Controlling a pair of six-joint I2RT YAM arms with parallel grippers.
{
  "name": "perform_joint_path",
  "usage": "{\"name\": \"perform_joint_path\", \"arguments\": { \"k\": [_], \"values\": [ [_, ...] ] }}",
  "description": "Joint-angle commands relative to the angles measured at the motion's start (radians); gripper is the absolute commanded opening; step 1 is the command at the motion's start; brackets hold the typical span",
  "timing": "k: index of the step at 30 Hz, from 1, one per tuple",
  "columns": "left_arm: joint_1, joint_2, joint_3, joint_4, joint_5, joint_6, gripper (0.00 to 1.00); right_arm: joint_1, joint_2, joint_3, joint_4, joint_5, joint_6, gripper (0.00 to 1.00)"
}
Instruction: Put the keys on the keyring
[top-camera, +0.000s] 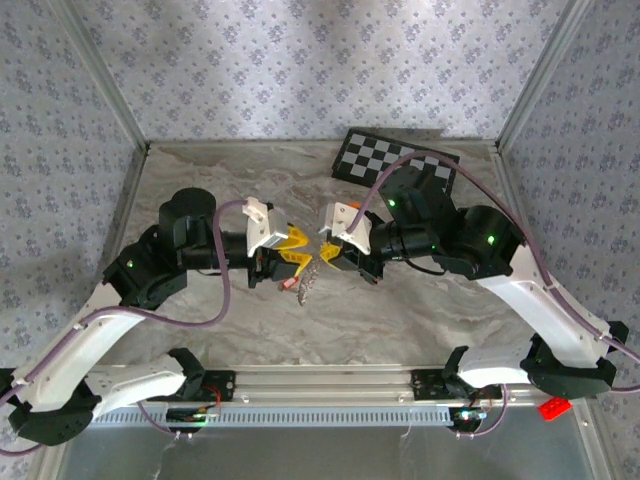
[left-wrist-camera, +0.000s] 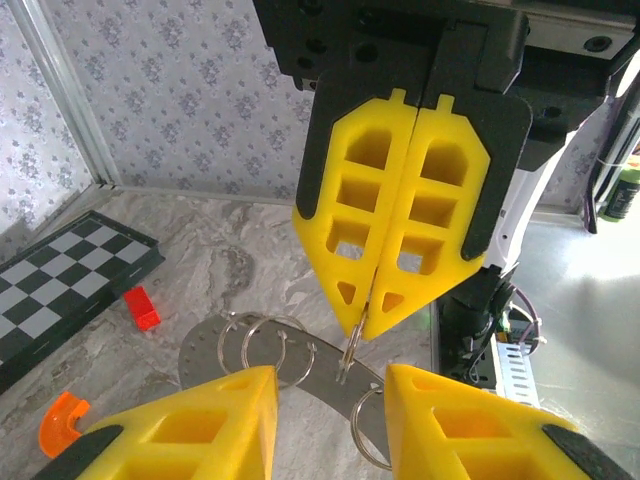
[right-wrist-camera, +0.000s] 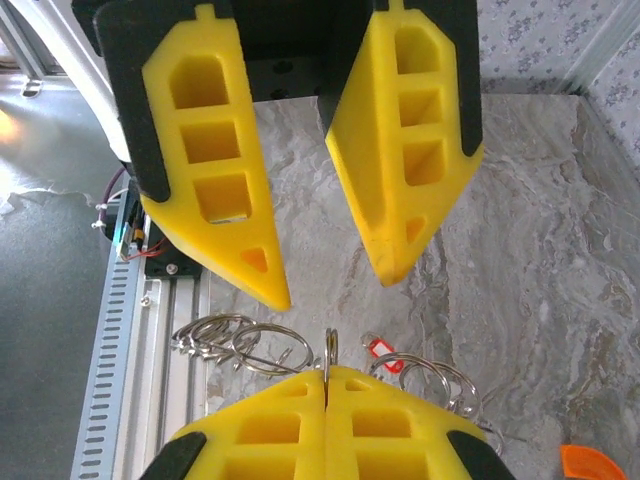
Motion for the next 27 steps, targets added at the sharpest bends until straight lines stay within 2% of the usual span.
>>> {"name": "perform_joint_path", "arguments": {
  "k": [1,9,13,27],
  "values": [
    [0.004,0.011,0.028,0.008,0.036,0.024,0.31,0.009,0.008,0.03,-0.008,-0.02,-0.013,0.0],
    [0.007,0.02,0.022,-0.007,0.047,0.037,0.28,0.02,-0.009,-0.015,0.034,-0.034,0.006,0.0],
    [0.01,0.03,0.014,-0.002,0.05,0.037,0.23,0.026,-0.012,-0.024,0.044,-0.019,0.003,0.0],
    [0.014,0.049,0.001,0.013,0.068,0.012,0.22,0.036,-0.036,-0.044,0.071,0.006,0.006,0.0]
  ]
}}
